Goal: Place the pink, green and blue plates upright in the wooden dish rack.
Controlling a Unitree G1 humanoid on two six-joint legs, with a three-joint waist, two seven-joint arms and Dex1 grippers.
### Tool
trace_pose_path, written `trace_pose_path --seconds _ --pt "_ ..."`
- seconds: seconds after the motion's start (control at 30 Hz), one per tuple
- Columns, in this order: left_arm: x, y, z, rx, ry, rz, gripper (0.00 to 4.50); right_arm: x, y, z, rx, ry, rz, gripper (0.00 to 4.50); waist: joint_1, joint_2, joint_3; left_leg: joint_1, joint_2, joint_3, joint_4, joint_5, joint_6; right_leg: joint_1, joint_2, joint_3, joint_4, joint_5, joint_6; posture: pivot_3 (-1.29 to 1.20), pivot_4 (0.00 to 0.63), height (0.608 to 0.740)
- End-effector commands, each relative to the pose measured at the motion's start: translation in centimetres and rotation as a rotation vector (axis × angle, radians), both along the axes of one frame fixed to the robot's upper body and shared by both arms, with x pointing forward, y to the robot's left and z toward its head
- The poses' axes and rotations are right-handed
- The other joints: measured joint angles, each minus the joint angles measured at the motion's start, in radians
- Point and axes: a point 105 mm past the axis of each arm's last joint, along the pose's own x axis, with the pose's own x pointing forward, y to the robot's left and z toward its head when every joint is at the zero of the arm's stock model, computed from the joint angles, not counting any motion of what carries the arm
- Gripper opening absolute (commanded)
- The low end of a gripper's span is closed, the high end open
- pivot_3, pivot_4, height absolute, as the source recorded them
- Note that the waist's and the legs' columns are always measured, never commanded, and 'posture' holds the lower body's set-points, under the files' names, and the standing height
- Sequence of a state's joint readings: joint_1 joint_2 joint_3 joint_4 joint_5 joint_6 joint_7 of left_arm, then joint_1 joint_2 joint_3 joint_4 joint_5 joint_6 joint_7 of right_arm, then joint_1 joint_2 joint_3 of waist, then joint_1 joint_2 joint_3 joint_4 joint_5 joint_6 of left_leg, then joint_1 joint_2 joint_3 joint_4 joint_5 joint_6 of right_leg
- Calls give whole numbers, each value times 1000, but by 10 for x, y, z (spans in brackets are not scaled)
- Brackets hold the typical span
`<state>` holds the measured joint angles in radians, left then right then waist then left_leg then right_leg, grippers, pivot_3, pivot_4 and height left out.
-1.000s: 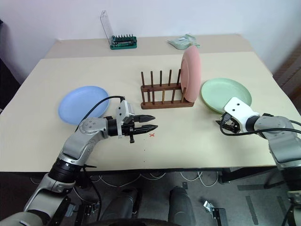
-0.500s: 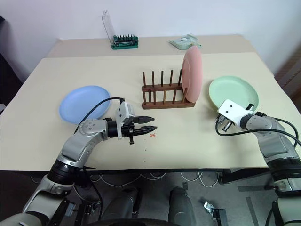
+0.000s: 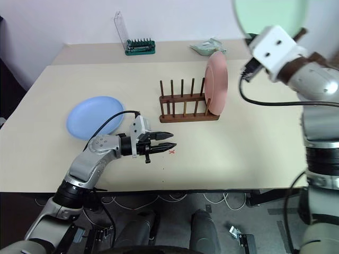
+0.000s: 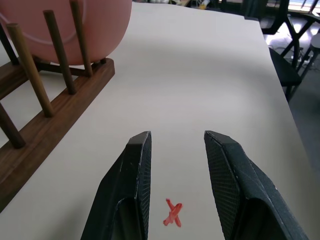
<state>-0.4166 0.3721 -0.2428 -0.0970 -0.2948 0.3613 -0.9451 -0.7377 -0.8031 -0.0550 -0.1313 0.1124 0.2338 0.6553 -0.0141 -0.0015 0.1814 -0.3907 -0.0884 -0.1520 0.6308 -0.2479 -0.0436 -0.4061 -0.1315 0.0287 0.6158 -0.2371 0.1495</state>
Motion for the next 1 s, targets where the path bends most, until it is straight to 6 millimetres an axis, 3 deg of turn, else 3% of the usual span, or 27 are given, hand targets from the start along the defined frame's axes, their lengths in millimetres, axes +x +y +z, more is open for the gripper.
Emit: trace_pose_path --seconds 0.03,0.1,0.17,0.27,0.43,0.5,0.63,1.0 --pt "-1 0 9 -20 -36 -7 1677 -35 60 18 185 85 355 20 -2 0 0 0 0 -1 0 0 0 0 0 0 0 0 0 0 150 740" --pt "-1 1 8 -16 -35 0 1677 -52 80 23 298 162 521 20 -1 0 0 0 0 -1 0 0 0 -1 0 0 1 0 0 0 150 740" --pt "-1 2 8 -15 -35 10 1677 -57 85 19 398 286 610 20 3 0 0 -1 0 -3 0 0 0 -1 0 -1 2 0 0 0 150 740" --pt "-2 4 9 -17 -36 19 1677 -51 81 11 512 412 628 20 8 -1 0 -1 -1 -6 0 0 0 1 -1 -3 0 0 0 0 150 740" --pt "-4 4 8 -18 -31 24 1677 -19 68 -24 655 615 480 20 1 -1 0 -1 -2 -6 0 0 0 0 0 -3 1 0 0 0 150 740" --pt "-4 4 8 -17 -30 25 1677 -18 66 -25 736 678 527 20 -2 0 0 -1 -1 -5 0 0 0 -1 0 -3 2 0 0 0 150 740" --pt "-3 4 8 -17 -30 24 1677 -13 61 -18 841 705 560 20 -3 0 0 -1 -1 -4 -1 0 0 -2 0 -3 3 0 -1 0 150 740" --pt "-4 3 6 -17 -23 21 1677 -10 65 -22 900 763 574 20 -3 0 0 -1 -1 -4 -1 0 0 -2 0 -3 3 0 0 0 150 740"
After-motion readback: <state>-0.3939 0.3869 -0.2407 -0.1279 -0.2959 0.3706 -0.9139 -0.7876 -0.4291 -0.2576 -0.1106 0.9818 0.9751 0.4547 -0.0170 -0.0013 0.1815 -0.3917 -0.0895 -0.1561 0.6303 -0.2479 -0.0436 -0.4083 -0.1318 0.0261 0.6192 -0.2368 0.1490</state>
